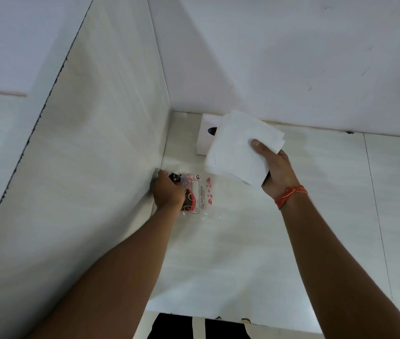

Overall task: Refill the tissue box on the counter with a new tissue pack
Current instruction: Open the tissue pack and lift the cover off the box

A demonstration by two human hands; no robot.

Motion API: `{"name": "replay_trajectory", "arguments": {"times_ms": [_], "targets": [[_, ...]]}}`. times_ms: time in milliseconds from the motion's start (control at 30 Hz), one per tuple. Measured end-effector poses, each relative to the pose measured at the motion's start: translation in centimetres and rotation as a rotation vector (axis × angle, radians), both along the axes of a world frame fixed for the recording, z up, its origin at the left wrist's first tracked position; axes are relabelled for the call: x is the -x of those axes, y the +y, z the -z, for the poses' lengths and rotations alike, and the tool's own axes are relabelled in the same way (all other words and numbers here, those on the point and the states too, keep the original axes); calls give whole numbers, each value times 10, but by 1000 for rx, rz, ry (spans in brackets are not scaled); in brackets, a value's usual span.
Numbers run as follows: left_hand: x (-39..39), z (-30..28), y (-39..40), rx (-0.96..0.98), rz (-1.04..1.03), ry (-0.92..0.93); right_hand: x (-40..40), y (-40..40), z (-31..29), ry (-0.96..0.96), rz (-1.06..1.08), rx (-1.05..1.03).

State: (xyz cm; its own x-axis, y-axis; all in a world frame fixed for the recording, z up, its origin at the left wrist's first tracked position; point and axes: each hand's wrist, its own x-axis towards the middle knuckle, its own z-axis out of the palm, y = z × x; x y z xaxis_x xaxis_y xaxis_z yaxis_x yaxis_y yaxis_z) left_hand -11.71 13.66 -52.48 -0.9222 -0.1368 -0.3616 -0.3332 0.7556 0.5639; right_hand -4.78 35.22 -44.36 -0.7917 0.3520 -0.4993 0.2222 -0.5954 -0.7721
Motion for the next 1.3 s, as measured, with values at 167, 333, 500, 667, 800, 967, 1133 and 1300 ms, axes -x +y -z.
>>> {"name": "replay_trajectory", "arguments": {"times_ms": [167,333,500,667,800,967,1133,1300], "targets": [[-3,9,0,-109,-16,51,0,-25,40,-191,-203,-109],[-1,19,-13,-97,-77,2,-14,-45,94,-373,-323,-55],[0,22,-12,-53,-35,-48,-8,-63,98,-535,-525,-580],[15,0,7,-15,12,-37,8,-56,56,-614,-774,-1207],[41,-19,28,-131,4,62,49,-38,37,-350,-546,-1530],[56,-25,49,-294,-4,63,89,-26,63,-362,-829,-1730],[49,-25,49,-562,-125,-23,87,-18,80,-242,-670,-1557],[39,-54,45,-930,-169,-289,50,-26,21,-27,-199,-773]]}}
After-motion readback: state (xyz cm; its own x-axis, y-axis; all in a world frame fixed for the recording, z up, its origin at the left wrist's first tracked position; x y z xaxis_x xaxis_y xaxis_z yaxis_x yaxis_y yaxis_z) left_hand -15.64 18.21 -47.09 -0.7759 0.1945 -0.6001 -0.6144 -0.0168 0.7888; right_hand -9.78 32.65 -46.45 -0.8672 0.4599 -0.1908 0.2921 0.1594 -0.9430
